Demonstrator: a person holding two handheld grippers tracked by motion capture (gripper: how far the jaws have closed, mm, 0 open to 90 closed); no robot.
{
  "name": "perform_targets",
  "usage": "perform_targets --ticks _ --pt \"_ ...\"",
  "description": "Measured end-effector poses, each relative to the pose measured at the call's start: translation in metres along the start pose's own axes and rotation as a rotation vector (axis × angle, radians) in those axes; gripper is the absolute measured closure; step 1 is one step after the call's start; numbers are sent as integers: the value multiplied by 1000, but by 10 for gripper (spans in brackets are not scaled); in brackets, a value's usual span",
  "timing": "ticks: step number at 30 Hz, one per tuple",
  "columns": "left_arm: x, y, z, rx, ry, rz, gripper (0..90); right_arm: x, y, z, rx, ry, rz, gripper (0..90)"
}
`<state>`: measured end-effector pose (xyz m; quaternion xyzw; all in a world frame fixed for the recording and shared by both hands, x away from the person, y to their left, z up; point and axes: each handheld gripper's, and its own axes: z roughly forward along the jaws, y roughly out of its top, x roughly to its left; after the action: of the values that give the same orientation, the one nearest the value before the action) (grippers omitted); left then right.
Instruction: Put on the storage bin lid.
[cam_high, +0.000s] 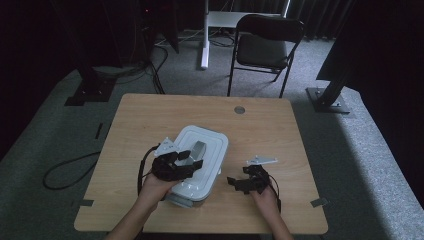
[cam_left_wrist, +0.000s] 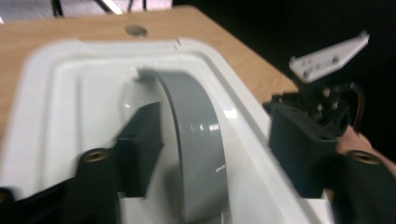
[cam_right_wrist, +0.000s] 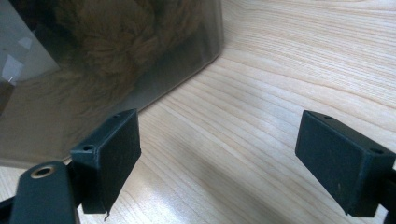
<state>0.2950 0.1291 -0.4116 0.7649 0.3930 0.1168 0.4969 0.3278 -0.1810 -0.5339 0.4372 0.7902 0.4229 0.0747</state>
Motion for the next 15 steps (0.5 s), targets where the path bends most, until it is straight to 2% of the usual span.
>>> perform_targets --ticks 2,5,7,10,13,15 --pt "5 1 -5 -16 6 -15 296 0 0 0 -2 -1 0 134" --pt "12 0 -9 -11 19 -13 213 0 0 0 -1 -2 0 135" --pt "16 -2 -10 -2 20 -14 201 1 0 0 1 0 1 134" --pt "22 -6 -11 14 21 -11 104 2 0 1 0 1 -2 134" --pt "25 -7 -14 4 33 -13 88 1 0 1 1 1 0 134" --pt "29 -7 -15 16 45 -15 29 2 0 1 3 0 -1 134"
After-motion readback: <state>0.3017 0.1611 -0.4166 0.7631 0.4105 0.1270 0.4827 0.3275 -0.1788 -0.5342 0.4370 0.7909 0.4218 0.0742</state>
